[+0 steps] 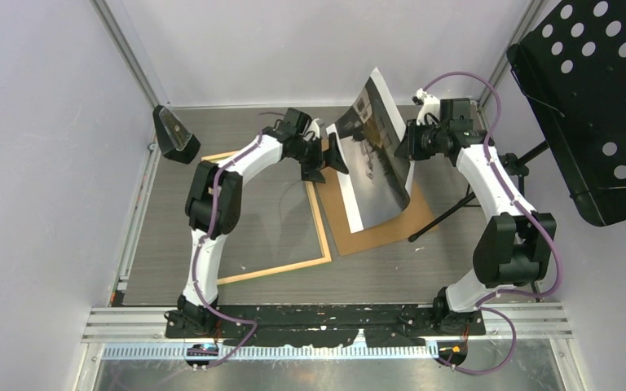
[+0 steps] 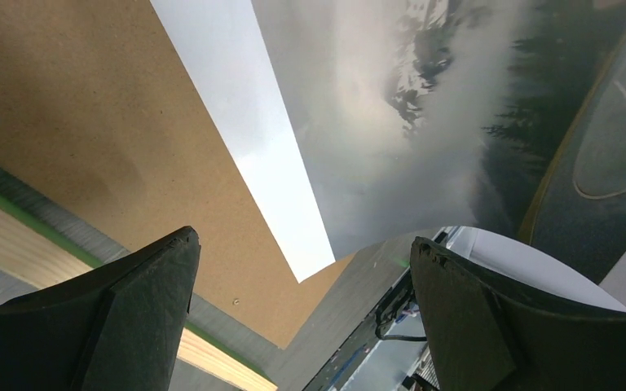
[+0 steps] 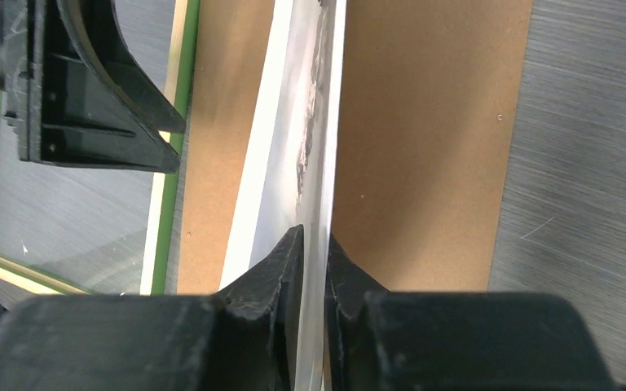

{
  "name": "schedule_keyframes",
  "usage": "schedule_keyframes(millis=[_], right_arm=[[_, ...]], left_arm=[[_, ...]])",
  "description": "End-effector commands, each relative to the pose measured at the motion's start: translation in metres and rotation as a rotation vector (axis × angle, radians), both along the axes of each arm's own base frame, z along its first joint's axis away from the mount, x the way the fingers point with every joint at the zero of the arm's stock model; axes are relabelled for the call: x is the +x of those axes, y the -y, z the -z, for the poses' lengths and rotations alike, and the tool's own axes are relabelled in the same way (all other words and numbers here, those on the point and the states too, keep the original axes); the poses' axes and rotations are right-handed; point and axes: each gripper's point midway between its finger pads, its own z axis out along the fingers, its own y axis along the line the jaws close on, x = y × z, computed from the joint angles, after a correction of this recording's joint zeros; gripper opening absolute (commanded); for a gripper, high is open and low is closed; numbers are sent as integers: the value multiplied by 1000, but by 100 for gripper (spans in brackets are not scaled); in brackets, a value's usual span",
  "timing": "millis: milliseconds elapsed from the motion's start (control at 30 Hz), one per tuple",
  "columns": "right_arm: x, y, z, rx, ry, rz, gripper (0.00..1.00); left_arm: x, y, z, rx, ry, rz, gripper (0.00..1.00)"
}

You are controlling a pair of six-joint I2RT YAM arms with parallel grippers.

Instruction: Put the photo into the frame

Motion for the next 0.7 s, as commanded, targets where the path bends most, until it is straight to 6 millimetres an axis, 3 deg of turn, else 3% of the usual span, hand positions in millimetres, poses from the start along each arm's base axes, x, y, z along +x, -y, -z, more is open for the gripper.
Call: schedule_keyframes(millis=[0,367,667], right_arm=[[4,-2,-15,7,39,-20,21],[5,-5,21,19,-53,-33,37],[6,-5,30,19,-73,-28,13]], left_arm=[[7,-2,-39,-38,91,3,99],[4,-1,-36,-49,72,8,99],[4,0,-37,-57,70,9,99]])
